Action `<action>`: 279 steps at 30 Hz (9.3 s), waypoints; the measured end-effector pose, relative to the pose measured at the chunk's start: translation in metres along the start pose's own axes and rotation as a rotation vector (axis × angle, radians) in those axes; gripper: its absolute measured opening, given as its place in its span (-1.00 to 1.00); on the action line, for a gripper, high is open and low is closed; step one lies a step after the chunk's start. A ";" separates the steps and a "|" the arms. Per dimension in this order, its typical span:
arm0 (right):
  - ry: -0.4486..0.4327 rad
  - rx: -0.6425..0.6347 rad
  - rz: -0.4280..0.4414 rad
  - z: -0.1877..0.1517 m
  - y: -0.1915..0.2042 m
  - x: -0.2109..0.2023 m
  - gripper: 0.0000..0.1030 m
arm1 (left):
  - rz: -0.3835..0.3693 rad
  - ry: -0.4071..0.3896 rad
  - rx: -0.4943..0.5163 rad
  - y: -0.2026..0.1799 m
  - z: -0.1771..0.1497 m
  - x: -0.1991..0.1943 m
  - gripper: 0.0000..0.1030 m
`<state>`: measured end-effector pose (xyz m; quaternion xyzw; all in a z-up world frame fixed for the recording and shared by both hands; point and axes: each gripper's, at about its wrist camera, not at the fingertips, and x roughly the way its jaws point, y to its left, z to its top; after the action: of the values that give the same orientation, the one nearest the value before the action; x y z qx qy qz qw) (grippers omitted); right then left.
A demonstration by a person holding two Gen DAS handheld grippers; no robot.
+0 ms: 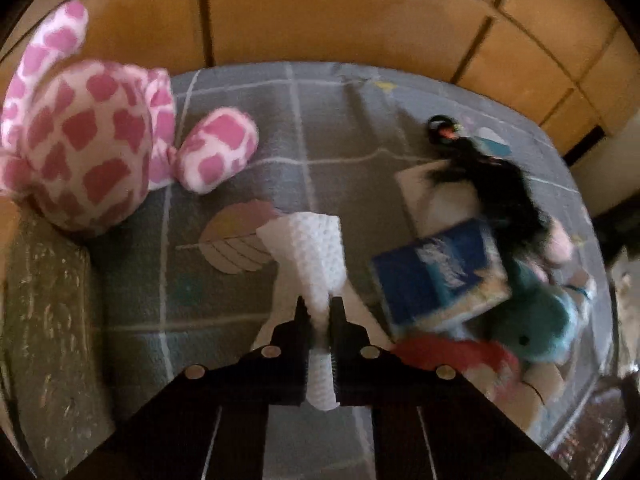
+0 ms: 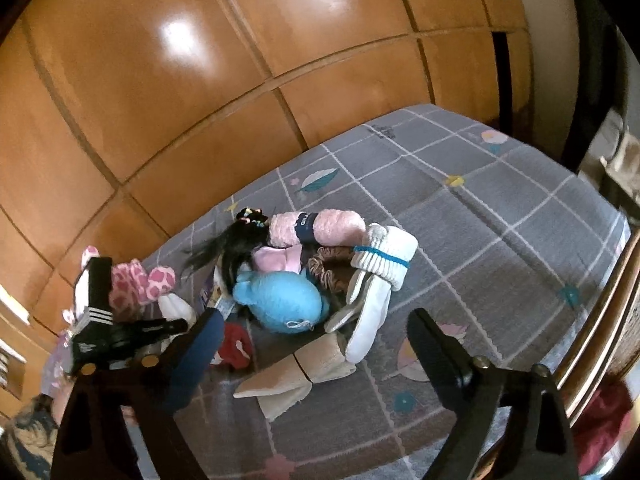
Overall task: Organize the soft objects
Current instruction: 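Reach the left gripper to the white napkin and close on it, then carry the napkin into the gold tray with the left gripper while the right grasps the red Hello Kitty sock, then carry the red sock into the gold tray with the right gripper and release, then grasp the beige rolled towel with the left gripper while the right reaches toward the white socks, then lay the towel on the napkin in the tray with the left gripper while the right grasps the white socks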
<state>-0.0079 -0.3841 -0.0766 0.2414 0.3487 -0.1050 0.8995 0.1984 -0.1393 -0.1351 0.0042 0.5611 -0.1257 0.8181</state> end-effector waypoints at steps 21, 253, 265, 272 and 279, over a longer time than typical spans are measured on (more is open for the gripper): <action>0.345 -0.499 0.068 -0.025 0.117 0.097 0.66 | -0.137 -0.241 0.129 -0.003 -0.017 -0.118 -0.86; 0.318 -0.020 -0.037 0.027 -0.035 0.028 0.05 | -0.331 -0.055 0.594 -0.135 -0.117 -0.026 -0.28; 0.464 0.187 -0.211 0.018 -0.055 0.106 0.05 | -0.294 -0.136 0.488 -0.086 -0.112 -0.069 -0.28; 0.416 0.145 -0.239 0.015 -0.051 0.102 -0.25 | -0.237 -0.223 0.377 -0.060 -0.050 -0.093 -0.28; 0.407 0.137 -0.238 0.014 -0.043 0.105 -0.25 | -0.126 -0.313 0.260 -0.020 0.015 -0.119 -0.28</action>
<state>0.0616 -0.4307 -0.1540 0.2751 0.5410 -0.1829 0.7735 0.1681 -0.1371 -0.0176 0.0551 0.4052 -0.2470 0.8785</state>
